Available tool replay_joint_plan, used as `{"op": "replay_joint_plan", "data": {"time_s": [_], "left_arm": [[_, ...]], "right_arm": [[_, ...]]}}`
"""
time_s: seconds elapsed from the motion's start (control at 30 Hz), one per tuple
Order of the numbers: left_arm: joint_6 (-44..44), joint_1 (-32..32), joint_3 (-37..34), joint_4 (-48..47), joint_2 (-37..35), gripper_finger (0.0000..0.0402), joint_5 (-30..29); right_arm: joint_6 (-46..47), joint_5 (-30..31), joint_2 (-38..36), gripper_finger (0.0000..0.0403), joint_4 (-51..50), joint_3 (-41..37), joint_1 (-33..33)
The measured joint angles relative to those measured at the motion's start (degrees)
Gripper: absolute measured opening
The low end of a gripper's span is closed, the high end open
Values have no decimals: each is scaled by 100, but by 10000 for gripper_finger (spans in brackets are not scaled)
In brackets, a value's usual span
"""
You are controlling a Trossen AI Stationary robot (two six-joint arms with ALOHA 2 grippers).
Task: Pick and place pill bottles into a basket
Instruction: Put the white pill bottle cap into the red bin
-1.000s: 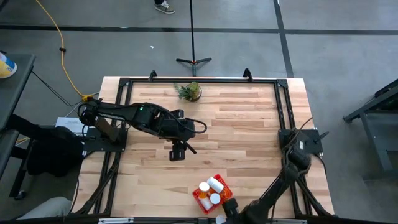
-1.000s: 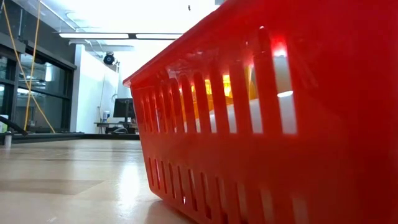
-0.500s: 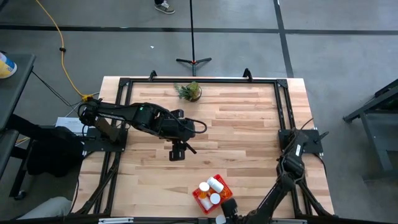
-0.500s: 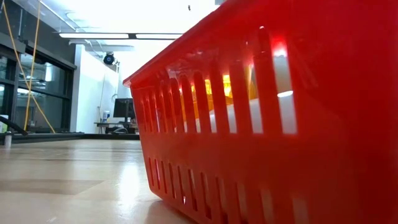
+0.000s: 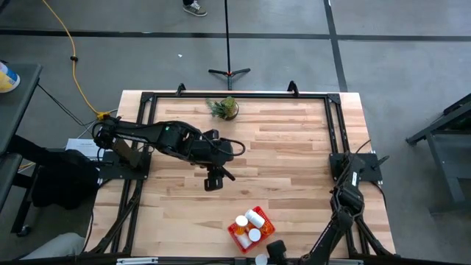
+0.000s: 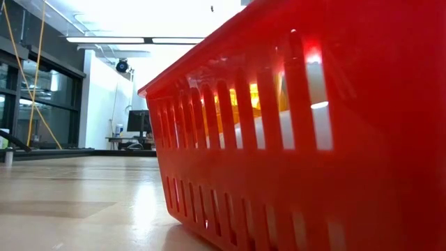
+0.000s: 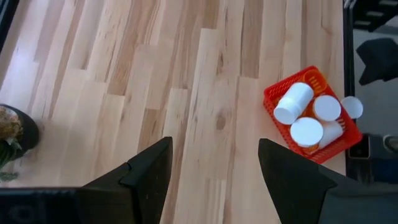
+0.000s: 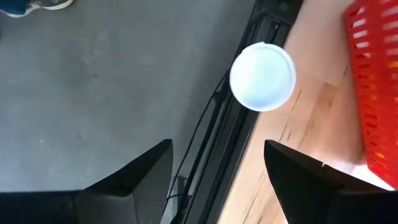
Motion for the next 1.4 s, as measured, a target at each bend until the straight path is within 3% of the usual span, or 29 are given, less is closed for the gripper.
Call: {"op": "replay_joint_plan", "data": {"time_s": [0.7, 0.97, 1.4], "left_arm": [[-683, -2, 0, 131, 0, 271, 7], [-676, -1, 0, 122, 0, 271, 9], [-566, -1, 0, 44, 0, 271, 11]], "right_arm": [[-747, 126, 239, 243, 1153, 0, -141], [-916, 130, 398, 243, 801, -2, -137], [-1028, 152, 472, 243, 1200, 0, -430]]}}
